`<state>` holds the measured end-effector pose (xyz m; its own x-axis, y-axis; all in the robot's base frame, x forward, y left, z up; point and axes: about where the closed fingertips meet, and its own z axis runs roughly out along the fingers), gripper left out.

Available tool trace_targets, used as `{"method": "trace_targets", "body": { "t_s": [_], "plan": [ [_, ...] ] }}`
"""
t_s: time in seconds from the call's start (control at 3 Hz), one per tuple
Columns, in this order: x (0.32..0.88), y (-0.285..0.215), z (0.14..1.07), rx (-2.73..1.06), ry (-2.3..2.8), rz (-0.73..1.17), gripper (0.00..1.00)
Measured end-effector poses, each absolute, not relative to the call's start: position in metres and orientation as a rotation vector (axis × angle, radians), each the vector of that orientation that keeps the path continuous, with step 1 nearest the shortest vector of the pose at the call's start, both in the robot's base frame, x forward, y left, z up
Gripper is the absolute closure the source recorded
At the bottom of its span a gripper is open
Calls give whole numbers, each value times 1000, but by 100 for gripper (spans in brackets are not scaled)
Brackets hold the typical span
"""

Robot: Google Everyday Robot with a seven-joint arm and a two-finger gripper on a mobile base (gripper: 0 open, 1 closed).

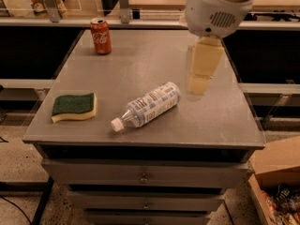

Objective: Pick sponge

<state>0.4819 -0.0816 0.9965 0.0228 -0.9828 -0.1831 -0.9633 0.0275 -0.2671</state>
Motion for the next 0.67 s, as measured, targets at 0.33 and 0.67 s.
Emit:
{"method": "trace_targets", "body": {
  "t_s": [0.33,0.67],
  "plan": [
    [491,-13,986,-2115,1912,-63,0],
    [499,47,960,-2223,1878,-41,0]
  ]
}}
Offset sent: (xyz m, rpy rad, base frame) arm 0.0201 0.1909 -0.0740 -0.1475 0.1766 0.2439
